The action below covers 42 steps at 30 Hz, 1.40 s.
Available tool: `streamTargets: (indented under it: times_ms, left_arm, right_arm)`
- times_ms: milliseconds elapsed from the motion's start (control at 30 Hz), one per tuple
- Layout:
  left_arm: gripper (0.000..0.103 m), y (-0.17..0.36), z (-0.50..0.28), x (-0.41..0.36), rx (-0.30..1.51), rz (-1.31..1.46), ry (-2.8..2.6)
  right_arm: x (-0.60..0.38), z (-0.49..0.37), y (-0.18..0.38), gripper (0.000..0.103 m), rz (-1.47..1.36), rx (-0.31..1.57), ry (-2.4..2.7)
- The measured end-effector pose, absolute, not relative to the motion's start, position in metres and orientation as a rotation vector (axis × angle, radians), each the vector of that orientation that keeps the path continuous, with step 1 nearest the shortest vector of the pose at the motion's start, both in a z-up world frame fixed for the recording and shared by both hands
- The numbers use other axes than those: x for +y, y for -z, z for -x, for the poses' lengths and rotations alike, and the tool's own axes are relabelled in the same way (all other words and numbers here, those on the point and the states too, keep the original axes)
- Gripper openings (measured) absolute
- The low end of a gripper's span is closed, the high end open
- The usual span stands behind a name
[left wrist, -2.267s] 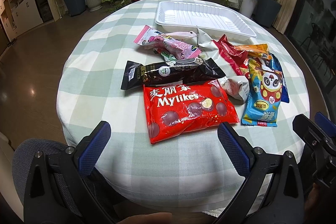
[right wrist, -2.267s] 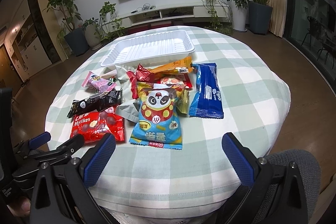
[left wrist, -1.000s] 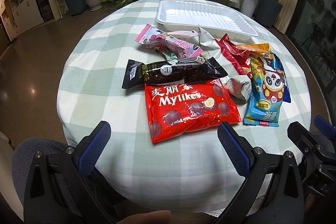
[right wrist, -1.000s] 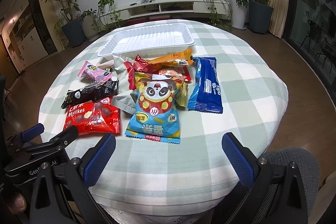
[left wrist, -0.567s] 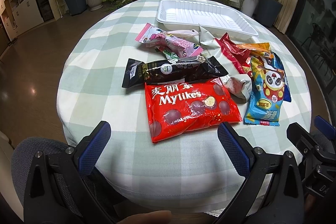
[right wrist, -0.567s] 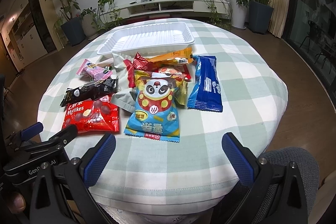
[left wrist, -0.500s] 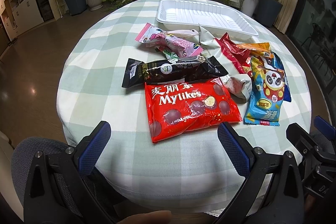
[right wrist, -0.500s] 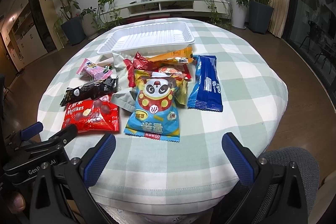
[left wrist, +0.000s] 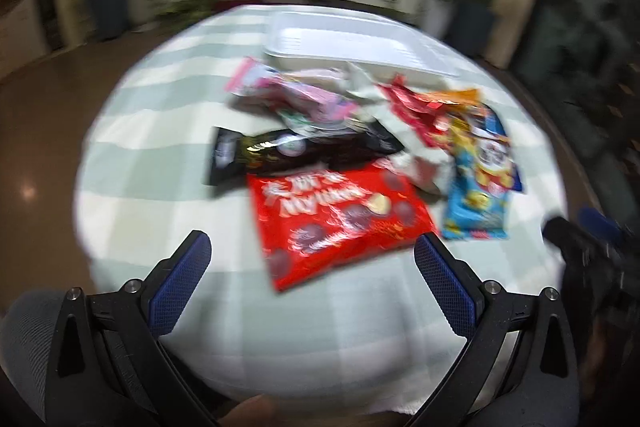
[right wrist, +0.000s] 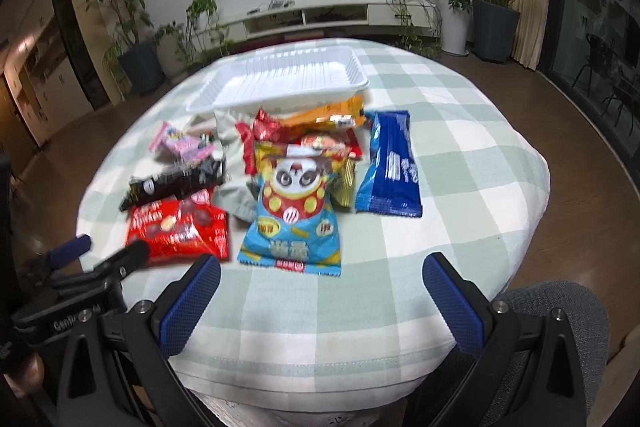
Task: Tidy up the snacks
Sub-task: 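Grasp the red Mylikes bag with the left tool while the right tool grasps the panda-print bag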
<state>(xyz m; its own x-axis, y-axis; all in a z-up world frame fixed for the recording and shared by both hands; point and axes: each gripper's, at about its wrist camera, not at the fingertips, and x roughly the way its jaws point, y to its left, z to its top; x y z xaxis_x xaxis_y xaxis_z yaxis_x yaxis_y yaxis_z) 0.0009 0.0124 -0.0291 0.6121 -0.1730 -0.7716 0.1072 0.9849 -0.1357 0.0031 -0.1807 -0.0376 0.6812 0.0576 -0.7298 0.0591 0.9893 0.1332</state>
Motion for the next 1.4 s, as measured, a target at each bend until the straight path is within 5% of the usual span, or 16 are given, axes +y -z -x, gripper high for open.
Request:
streamTargets:
  times_ms: [267, 600, 767, 967, 1400]
  left_arm:
    - [0.103, 0.047, 0.001, 0.026, 1.021, 0.089, 0.238]
    - [0.102, 0.004, -0.031, -0.020, 0.891, -0.461, 0.588]
    - [0.078, 0.021, -0.050, -0.035, 0.995, -0.533, 0.696]
    - [0.065, 0.038, -0.058, -0.045, 1.052, -0.579, 0.717]
    - [0.065, 0.051, -0.095, -0.076, 1.173, -0.746, 0.784]
  right_arm:
    - [-0.200, -0.002, 0.029, 0.103, -0.222, 0.755, -0.030]
    - [-0.205, -0.007, 0.038, 0.101, -0.271, 0.759, -0.111]
    - [-0.207, -0.007, 0.041, 0.099, -0.297, 0.765, -0.137]
    - [-0.214, -0.009, 0.048, 0.098, -0.327, 0.786, -0.136]
    - [-0.217, -0.011, 0.055, 0.098, -0.367, 0.820, -0.170]
